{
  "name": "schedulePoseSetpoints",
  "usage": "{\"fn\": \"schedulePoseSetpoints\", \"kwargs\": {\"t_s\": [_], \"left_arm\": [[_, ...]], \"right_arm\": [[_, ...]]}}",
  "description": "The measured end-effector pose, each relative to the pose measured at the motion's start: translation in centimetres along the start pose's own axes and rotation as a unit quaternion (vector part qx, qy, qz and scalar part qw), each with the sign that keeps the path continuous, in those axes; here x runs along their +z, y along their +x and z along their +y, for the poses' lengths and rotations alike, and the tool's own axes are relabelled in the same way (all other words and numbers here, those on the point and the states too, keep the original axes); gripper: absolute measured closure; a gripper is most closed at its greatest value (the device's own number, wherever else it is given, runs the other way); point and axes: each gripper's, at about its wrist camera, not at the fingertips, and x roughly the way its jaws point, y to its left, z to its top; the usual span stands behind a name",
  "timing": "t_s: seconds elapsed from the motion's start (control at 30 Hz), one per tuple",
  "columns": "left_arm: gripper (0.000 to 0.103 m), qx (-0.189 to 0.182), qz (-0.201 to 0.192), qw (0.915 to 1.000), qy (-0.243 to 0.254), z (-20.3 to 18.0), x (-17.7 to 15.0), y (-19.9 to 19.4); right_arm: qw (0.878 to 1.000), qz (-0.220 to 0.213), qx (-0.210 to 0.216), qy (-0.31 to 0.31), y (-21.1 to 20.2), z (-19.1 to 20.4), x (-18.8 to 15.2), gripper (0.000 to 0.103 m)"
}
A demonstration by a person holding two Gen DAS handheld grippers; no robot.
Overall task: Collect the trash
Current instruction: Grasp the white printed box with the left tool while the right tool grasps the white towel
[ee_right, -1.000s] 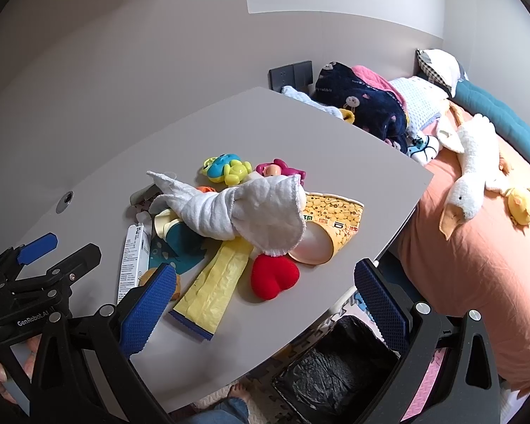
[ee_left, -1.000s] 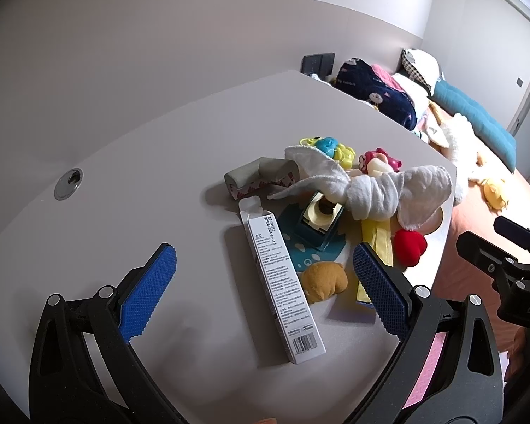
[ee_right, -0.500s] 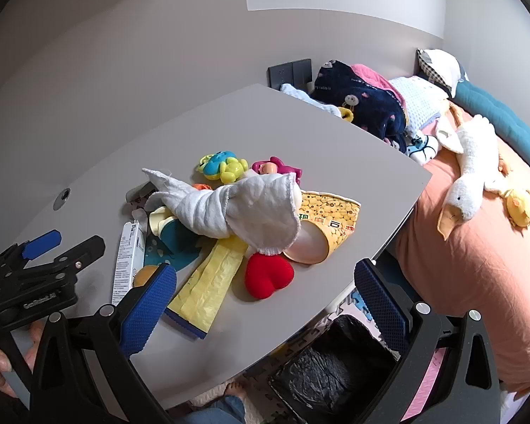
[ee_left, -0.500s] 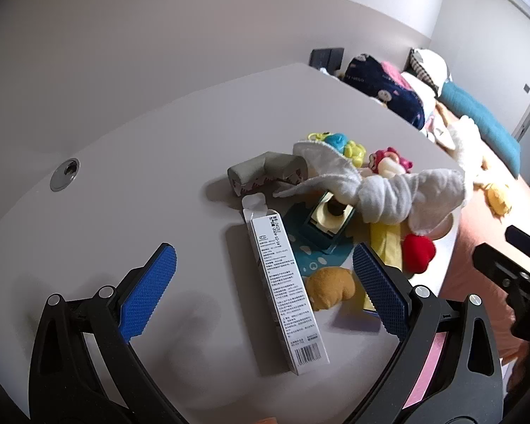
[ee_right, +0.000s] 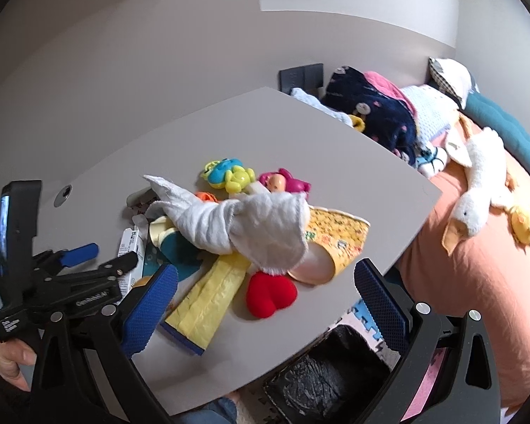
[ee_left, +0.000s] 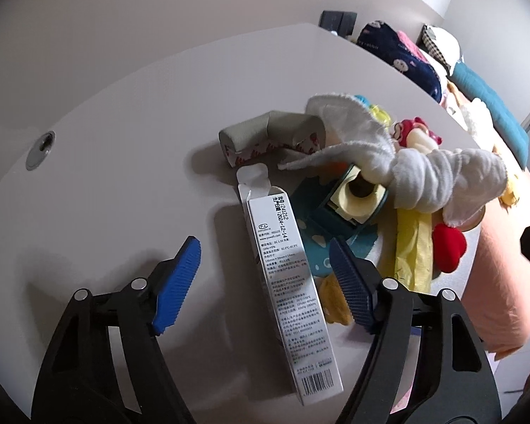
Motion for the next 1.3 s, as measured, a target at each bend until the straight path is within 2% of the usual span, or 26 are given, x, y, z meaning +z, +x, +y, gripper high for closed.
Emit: {"fn": "schedulePoseSetpoints", "kwargs": {"t_s": [0.07, 0.3, 0.57, 0.63, 0.7, 0.73, 0.77, 0.9, 0.93, 0.97, 1.0, 1.07, 1.17, 1.3], "left_arm": [[0.032, -0.002, 0.007, 1.0, -0.003, 0.2, 0.0, 0.4], [0.048, -0.001, 0.034, 0.9994, -0.006, 0.8, -0.2, 1.6], [0.048, 0.018, 0.036, 0.9991, 0.017, 1.2, -0.5, 1.8], [0.048, 0.02, 0.036, 0.9989, 0.024, 1.3, -0.5, 1.8], [0.048, 0.018, 0.035, 0.9988, 0.03, 1.4, -0.6, 1.6], [0.048, 0.017, 0.033, 0.9988, 0.031, 1.5, -0.6, 1.6], [0.048, 0.017, 0.032, 0.9988, 0.033, 1.6, -0.7, 1.5], [0.049, 0.019, 0.028, 0.9988, 0.034, 1.6, -0.6, 1.6], [0.051, 0.019, 0.027, 0.999, 0.032, 1.8, -0.7, 1.5], [0.059, 0.02, 0.025, 0.999, 0.03, 1.9, -0.7, 1.4], [0.066, 0.013, 0.024, 0.9994, 0.021, 1.7, -0.4, 1.6], [0.075, -0.004, 0.024, 0.9997, 0.008, 2.2, -0.3, 1.3], [0.076, -0.006, 0.009, 0.9999, 0.0, 2.5, -0.4, 0.6], [0.076, -0.007, -0.01, 0.9999, -0.001, 2.8, -0.1, -0.9]], "right_arm": [[1.0, 0.0, 0.003, -0.01, 0.4, 0.7, 0.8, 0.003], [0.998, 0.002, 0.014, -0.059, 2.1, 2.9, 2.9, 0.003], [0.995, 0.039, 0.0, -0.095, 6.3, 3.7, 3.8, 0.004], [0.994, 0.048, -0.003, -0.099, 7.2, 3.7, 3.7, 0.011], [0.993, 0.057, -0.015, -0.106, 8.0, 3.8, 3.6, 0.029], [0.992, 0.061, -0.015, -0.106, 8.4, 3.7, 3.6, 0.032], [0.992, 0.067, -0.011, -0.105, 8.7, 3.6, 3.6, 0.044], [0.991, 0.076, 0.009, -0.11, 9.2, 3.7, 3.7, 0.06], [0.991, 0.074, 0.013, -0.109, 9.2, 3.7, 3.7, 0.062], [0.992, 0.073, 0.019, -0.105, 9.0, 3.6, 3.7, 0.064], [0.992, 0.072, 0.027, -0.097, 8.9, 3.4, 3.8, 0.067], [0.993, 0.069, 0.048, -0.078, 8.6, 2.8, 4.0, 0.069], [0.995, 0.054, 0.071, -0.055, 7.6, 2.2, 4.3, 0.07], [0.996, 0.029, 0.079, -0.044, 5.8, 2.1, 4.9, 0.07]]}}
